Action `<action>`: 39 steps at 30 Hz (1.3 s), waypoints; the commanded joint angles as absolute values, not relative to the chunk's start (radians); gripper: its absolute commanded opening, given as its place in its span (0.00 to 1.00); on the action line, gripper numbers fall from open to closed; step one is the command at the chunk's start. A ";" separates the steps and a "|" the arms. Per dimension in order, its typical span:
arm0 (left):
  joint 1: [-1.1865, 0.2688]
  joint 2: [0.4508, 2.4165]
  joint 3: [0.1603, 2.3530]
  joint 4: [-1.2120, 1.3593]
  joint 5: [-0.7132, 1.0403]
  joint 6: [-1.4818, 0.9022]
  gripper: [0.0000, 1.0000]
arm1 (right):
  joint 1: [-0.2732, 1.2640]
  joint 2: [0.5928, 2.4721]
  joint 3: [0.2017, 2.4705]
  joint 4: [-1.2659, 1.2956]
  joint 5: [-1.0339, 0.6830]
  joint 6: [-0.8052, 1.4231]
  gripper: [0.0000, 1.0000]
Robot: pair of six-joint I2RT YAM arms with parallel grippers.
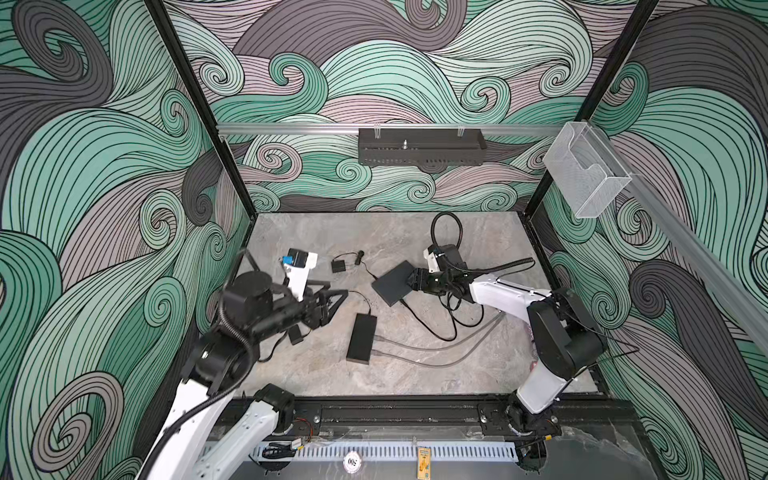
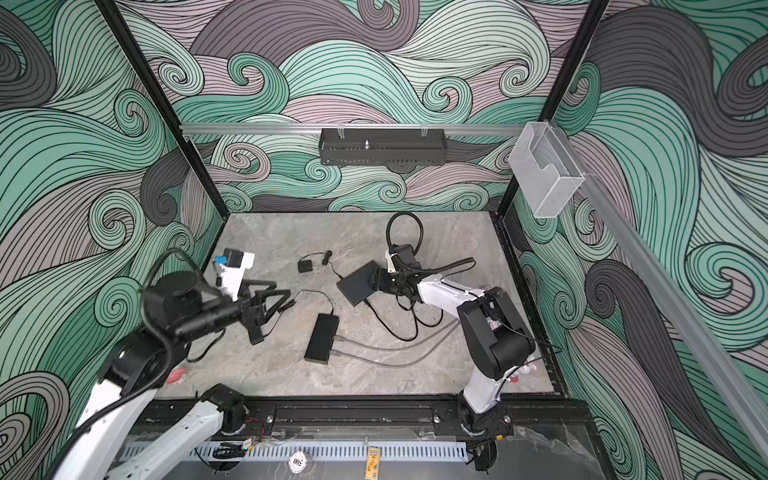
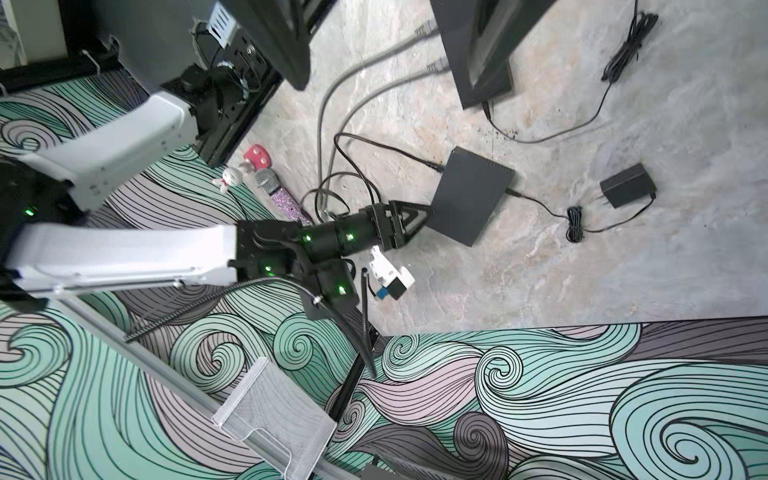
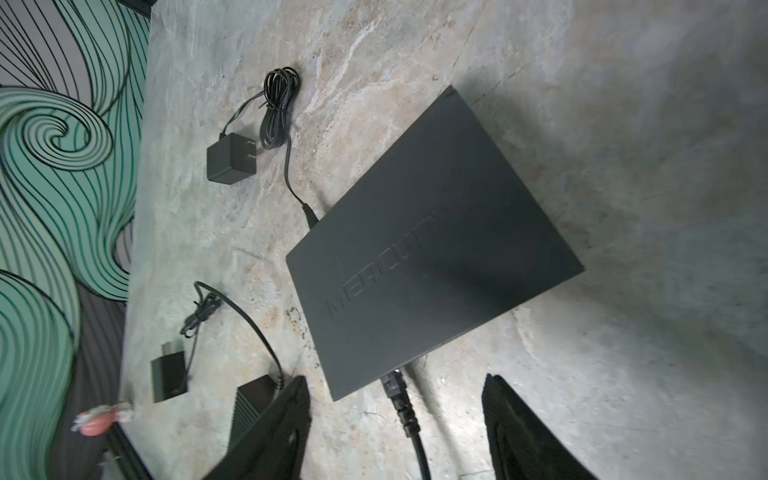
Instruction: Insert the plug into the switch port
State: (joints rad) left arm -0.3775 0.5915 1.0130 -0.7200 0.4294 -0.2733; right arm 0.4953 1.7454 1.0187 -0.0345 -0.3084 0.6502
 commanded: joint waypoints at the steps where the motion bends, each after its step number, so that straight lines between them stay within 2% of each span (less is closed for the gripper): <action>1: -0.385 0.517 0.950 -0.866 0.486 -0.296 0.63 | 0.489 1.822 1.056 0.001 -0.369 0.848 0.67; 7: -0.387 0.435 0.825 -0.770 0.535 -0.355 0.62 | 0.489 1.974 1.176 0.015 -0.378 0.890 0.66; 16: -0.387 0.446 0.820 -0.779 0.525 -0.354 0.62 | 0.490 2.166 1.453 -0.039 -0.383 0.841 0.65; 20: -0.388 0.451 0.820 -0.784 0.531 -0.354 0.62 | 0.488 2.132 1.457 -0.081 -0.348 0.745 0.65; 26: -0.388 0.438 0.804 -0.761 0.542 -0.351 0.62 | 0.451 1.834 1.257 -0.208 -0.209 0.540 0.66; 31: -0.387 0.408 0.785 -0.741 0.511 -0.359 0.62 | 0.424 1.448 1.017 -0.337 -0.037 0.513 0.70; 32: -0.387 0.402 0.784 -0.737 0.510 -0.360 0.62 | 0.423 1.382 0.987 -0.368 0.002 0.515 0.78; 33: -0.387 0.397 0.782 -0.734 0.511 -0.360 0.62 | 0.424 1.309 0.958 -0.422 0.052 0.522 0.97; 39: -0.386 0.393 0.771 -0.712 0.534 -0.370 0.62 | 0.413 1.028 0.842 -0.601 0.244 0.523 0.99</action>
